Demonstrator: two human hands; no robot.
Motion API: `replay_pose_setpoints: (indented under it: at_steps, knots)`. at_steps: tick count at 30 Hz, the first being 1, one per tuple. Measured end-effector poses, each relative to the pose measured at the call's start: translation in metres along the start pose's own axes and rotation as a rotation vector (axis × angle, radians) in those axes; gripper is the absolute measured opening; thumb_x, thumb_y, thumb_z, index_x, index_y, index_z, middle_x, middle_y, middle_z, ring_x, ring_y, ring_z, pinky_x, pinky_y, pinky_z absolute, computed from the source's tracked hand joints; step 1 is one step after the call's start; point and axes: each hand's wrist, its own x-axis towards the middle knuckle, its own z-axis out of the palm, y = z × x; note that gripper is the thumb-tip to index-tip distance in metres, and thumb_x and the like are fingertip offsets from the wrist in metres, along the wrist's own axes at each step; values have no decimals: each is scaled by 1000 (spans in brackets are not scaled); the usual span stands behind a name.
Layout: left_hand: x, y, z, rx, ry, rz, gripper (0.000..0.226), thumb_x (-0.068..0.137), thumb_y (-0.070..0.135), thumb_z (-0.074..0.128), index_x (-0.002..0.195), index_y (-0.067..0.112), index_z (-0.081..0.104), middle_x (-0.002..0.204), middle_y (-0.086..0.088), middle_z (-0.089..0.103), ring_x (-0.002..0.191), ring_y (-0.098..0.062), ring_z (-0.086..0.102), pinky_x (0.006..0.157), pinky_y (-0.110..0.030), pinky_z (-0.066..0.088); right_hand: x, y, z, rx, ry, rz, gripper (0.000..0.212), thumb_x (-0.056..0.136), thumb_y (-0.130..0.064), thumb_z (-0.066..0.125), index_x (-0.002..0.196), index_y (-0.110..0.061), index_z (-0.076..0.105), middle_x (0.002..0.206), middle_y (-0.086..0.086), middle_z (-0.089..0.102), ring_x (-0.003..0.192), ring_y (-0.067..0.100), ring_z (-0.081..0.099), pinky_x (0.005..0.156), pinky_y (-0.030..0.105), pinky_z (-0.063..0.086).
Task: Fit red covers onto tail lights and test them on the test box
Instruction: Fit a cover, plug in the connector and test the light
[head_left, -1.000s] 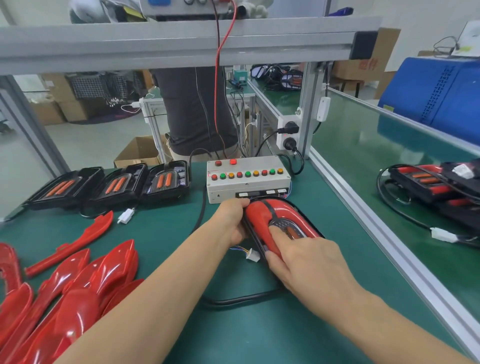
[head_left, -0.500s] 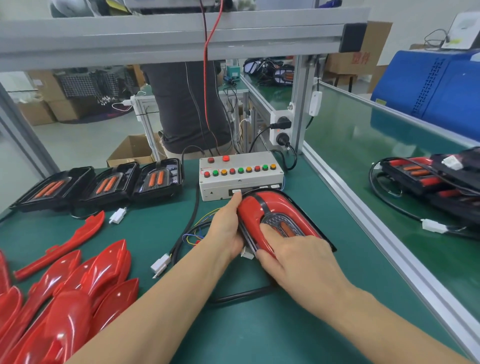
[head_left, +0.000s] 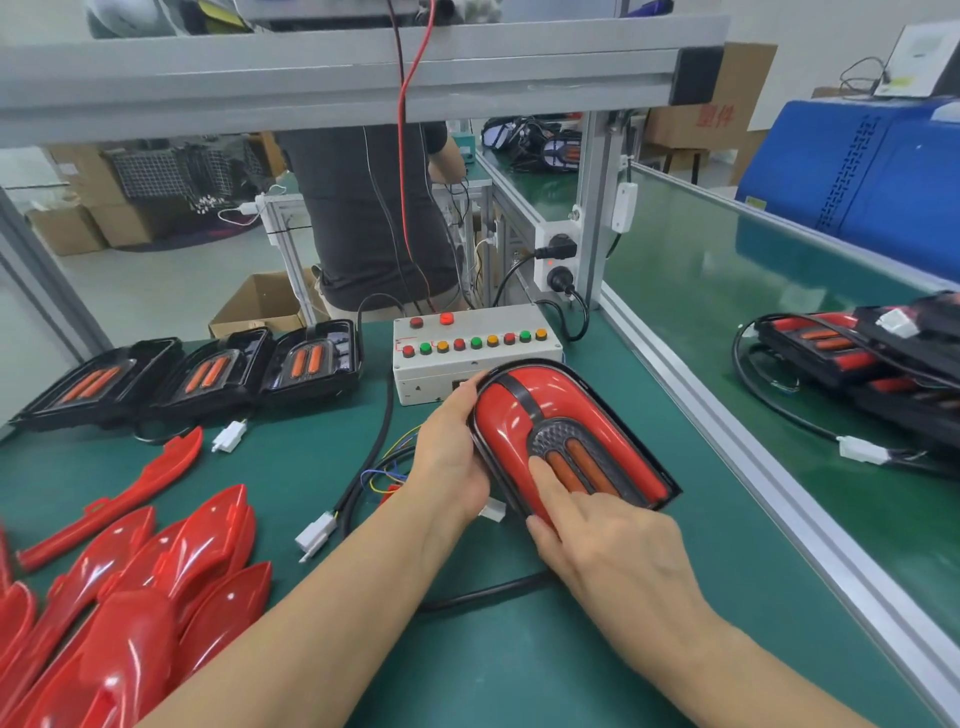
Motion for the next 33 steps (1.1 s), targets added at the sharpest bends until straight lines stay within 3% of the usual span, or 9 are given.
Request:
replay_pose_setpoints:
  at_steps: [4, 8, 11, 13, 16, 18, 20, 24, 33]
  knots:
    - [-1, -1, -3, 27, -42, 18, 22, 87, 24, 63, 104, 12, 69, 93, -10, 74, 76, -22, 72, 67, -36, 59, 1, 3, 4, 51, 7, 17, 47, 74, -30, 81, 115, -9, 70, 54, -5, 61, 42, 15, 57, 32, 23, 37]
    - [-1, -2, -3, 122, -64, 81, 33, 75, -1, 67, 105, 14, 68, 89, -10, 73, 68, -20, 70, 59, -31, 57, 3, 3, -6, 85, -99, 82, 52, 79, -52, 68, 118, -17, 69, 66, -7, 67, 51, 15, 63, 38, 26, 44]
    - [3, 9, -4, 54, -2, 97, 32, 77, -2, 65, 105, 13, 67, 81, -7, 74, 63, -17, 70, 56, -31, 57, 2, 13, -24, 429, -259, 448, 57, 77, -81, 32, 103, -40, 62, 76, -20, 61, 68, 4, 61, 60, 27, 48]
    - [7, 19, -7, 20, 0, 119, 32, 76, 2, 66, 106, 15, 65, 80, -5, 74, 65, -18, 70, 63, -36, 59, -1, 23, -31, 752, -327, 792, 65, 64, -91, 38, 81, -33, 61, 66, -14, 62, 61, 2, 58, 59, 25, 46]
    - [4, 21, -1, 23, -37, 145, 34, 76, 4, 67, 108, 17, 64, 85, -6, 74, 68, -18, 70, 68, -37, 59, 2, 28, -26, 1333, -514, 1001, 68, 54, -71, 64, 100, -21, 69, 87, -5, 74, 75, 8, 70, 64, 24, 55]
    - [0, 17, 5, 33, -63, 166, 40, 76, 2, 67, 114, 15, 64, 90, -7, 73, 69, -17, 69, 63, -33, 58, 6, 25, -19, 1664, -509, 1039, 66, 58, -48, 75, 113, -13, 67, 103, 1, 75, 92, 15, 71, 76, 27, 58]
    - [-3, 15, 8, 24, -71, 187, 44, 76, 0, 66, 118, 10, 61, 93, -8, 72, 69, -16, 69, 60, -30, 57, 8, 23, -10, 1821, -449, 1120, 61, 61, -28, 77, 116, -5, 65, 106, 9, 74, 92, 20, 70, 77, 30, 60]
    - [-7, 13, 6, 51, -81, 209, 35, 80, 0, 64, 114, 3, 62, 92, -10, 70, 69, -16, 69, 59, -27, 56, 6, 20, -4, 1882, -454, 1123, 54, 62, -17, 78, 113, -2, 65, 105, 14, 74, 90, 23, 71, 71, 30, 60]
    - [-4, 16, -4, 179, -102, 155, 20, 80, 9, 68, 99, 14, 70, 93, -8, 73, 72, -15, 68, 59, -26, 55, 2, 13, -4, 1685, -403, 1028, 47, 63, -27, 77, 107, -13, 69, 99, 2, 76, 90, 17, 72, 74, 26, 58]
